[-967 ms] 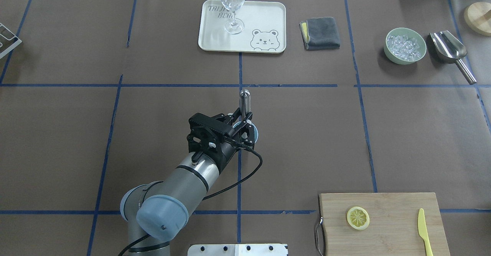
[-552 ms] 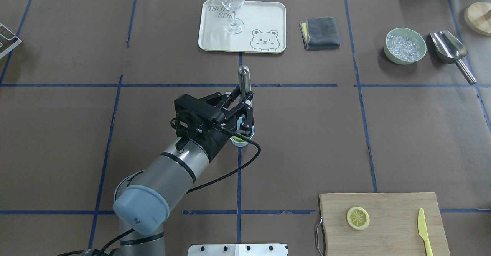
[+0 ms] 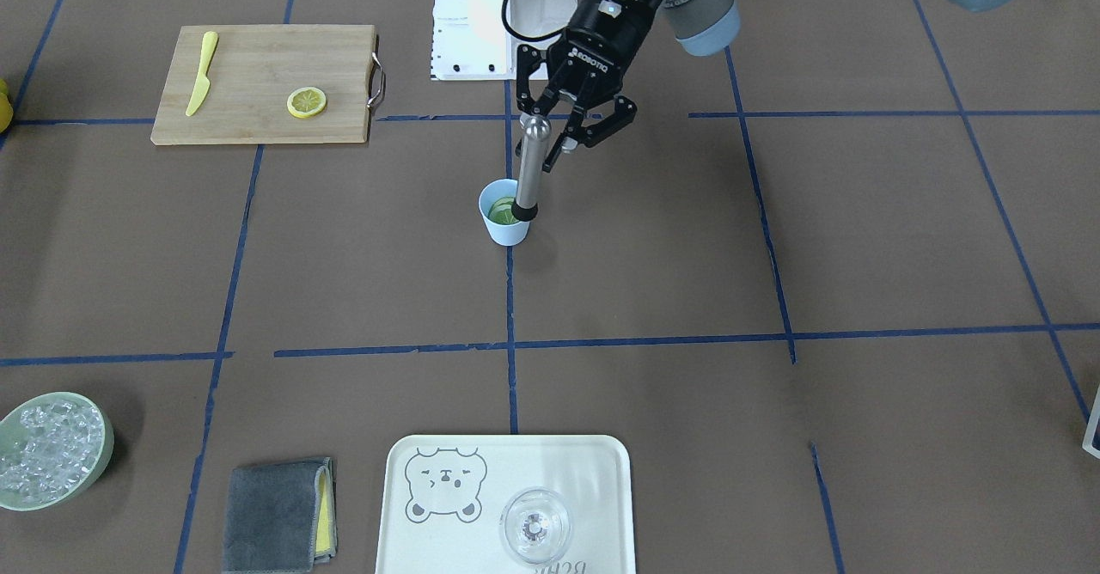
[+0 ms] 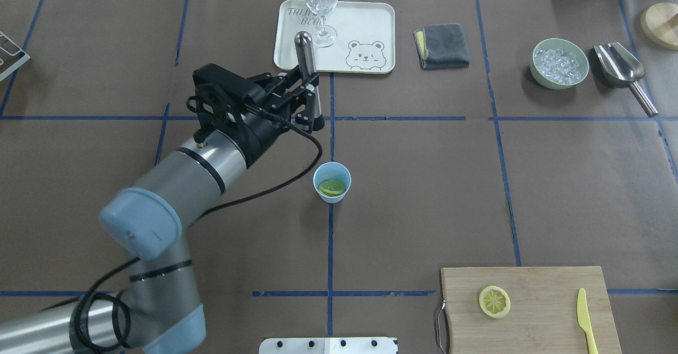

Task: Squeeze lemon into cup
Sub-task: 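Lift the steel rod out of the cup with the left gripper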

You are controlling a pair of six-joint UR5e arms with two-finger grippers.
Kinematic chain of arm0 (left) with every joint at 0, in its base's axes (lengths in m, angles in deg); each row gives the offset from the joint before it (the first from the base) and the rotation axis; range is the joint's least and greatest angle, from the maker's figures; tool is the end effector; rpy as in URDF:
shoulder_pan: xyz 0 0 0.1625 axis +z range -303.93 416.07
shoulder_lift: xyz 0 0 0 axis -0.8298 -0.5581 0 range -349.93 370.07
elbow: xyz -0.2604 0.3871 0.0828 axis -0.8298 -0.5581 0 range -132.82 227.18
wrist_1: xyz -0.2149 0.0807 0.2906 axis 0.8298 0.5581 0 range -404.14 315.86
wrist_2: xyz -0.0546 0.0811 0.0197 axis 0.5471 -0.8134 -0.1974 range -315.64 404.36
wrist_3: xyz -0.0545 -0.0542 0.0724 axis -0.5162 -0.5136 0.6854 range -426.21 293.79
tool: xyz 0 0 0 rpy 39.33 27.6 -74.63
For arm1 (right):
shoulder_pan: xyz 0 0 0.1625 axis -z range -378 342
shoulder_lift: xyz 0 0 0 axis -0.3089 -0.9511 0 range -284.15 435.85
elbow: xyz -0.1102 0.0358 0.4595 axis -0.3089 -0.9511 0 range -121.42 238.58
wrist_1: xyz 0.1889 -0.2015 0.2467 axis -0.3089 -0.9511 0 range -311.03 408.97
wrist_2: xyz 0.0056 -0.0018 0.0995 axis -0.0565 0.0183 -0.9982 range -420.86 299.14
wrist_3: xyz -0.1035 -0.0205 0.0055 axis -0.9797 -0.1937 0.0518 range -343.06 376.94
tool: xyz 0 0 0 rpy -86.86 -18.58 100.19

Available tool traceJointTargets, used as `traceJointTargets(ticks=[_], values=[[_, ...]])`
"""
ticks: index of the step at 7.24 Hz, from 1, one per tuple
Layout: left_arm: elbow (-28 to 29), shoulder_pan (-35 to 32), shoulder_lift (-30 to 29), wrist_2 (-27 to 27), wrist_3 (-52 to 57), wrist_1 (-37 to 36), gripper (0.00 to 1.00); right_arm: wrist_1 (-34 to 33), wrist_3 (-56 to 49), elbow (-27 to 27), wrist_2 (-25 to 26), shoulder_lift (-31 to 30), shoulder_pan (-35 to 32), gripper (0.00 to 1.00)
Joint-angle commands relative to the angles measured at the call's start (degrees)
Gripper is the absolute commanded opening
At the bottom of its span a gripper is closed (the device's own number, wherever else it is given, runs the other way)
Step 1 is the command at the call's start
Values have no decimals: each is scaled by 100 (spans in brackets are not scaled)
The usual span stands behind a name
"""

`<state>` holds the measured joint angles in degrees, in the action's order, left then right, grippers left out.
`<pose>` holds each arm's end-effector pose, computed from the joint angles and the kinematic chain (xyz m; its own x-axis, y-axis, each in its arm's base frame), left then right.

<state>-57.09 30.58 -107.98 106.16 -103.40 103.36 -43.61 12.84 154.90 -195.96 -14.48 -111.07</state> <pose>0.4201 -0.4034 0.2339 0.5441 0.5183 -0.6598 0.6058 0.3013 0.7363 0.0822 -0.4411 0.6688 0.7091 -0.0756 0.7010 -0.0028 0.9939 0.1099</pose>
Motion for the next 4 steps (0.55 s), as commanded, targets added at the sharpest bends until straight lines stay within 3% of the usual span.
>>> traceJointTargets(ticks=[1, 4], values=[[-6, -1260, 701, 2045, -8, -177, 0, 3, 6, 9, 1, 7, 0, 100], [-145, -2256, 1826, 4018, -8, -282, 0, 3, 6, 79, 1, 7, 0, 100]])
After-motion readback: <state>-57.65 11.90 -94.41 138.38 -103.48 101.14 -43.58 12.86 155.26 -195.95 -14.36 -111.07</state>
